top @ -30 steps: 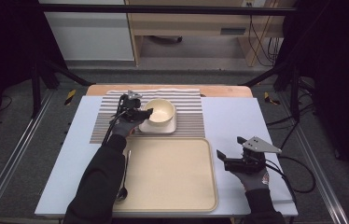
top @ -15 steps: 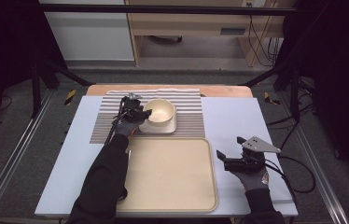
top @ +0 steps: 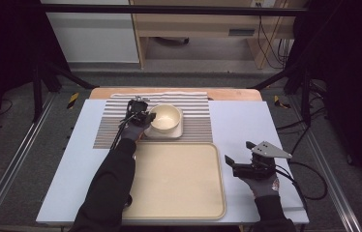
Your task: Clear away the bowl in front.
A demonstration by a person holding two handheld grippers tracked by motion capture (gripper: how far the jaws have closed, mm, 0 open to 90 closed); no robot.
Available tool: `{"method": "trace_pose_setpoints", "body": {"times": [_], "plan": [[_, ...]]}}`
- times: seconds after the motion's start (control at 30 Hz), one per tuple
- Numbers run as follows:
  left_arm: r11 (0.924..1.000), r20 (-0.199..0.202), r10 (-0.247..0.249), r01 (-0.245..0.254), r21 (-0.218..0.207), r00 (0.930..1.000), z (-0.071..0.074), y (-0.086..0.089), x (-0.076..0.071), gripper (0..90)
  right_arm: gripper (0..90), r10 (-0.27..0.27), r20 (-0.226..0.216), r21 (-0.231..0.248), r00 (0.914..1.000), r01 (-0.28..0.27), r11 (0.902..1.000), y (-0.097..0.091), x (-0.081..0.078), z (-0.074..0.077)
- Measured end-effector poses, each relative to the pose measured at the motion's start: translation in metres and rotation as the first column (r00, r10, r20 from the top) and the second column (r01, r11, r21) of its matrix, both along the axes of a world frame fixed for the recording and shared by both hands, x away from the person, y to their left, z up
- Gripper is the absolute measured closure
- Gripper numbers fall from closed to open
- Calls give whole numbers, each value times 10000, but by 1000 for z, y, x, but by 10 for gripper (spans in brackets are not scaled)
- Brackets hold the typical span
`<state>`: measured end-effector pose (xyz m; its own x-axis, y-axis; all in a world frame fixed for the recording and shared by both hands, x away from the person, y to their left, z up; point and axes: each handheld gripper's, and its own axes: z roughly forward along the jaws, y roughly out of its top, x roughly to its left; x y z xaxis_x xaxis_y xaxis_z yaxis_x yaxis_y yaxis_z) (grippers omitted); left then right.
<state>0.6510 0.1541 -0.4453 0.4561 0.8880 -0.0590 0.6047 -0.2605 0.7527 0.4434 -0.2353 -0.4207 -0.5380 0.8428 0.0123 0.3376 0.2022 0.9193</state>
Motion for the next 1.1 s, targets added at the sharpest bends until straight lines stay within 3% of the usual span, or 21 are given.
{"method": "trace_pose_setpoints", "body": {"times": [0.07, 0.17, 0.27, 0.33, 0.4, 0.5, 0.67, 0.87, 1.1], "plan": [[9998, -95, -50, 48, -182, 9999, 0, 0, 0, 810, 64, 24, 15, -3, 10000, -24, 10000, 0, 0, 0], [10000, -150, -34, 33, -32, 9999, 1, -1, -1, 811, 64, 7, -14, 8, 10000, -7, 10000, 0, 0, 0], [9999, -121, 64, -66, -150, 9999, 3, -1, -3, 814, 64, 15, -7, 18, 10000, -15, 10000, 0, 0, 0], [9993, 58, 76, -74, -355, 10000, 6, -2, -5, 822, 64, 19, 21, 18, 10000, -19, 10000, 0, 0, 0], [9999, 326, 103, -100, -116, 9994, 10, -6, -8, 825, 64, 2, 23, 37, 10000, -2, 10000, 0, 0, 1], [9999, 343, 116, -118, 64, 9993, 11, -4, -11, 826, 64, 3, 24, 56, 10000, -4, 10000, -1, -1, 1], [9995, 579, 318, -321, 34, 9978, 13, 2, -16, 826, 64, 1, 71, 94, 10000, -1, 10000, -2, -1, 2], [9985, 1008, 394, -354, -407, 9941, 27, 8, -25, 826, 64, -17, 33, 132, 10000, 16, 9999, -1, -1, 2], [9975, 1580, 168, -58, -700, 9873, 51, 11, -42, 826, 64, -42, 89, 141, 10000, 41, 9999, -3, -2, 3]]}}
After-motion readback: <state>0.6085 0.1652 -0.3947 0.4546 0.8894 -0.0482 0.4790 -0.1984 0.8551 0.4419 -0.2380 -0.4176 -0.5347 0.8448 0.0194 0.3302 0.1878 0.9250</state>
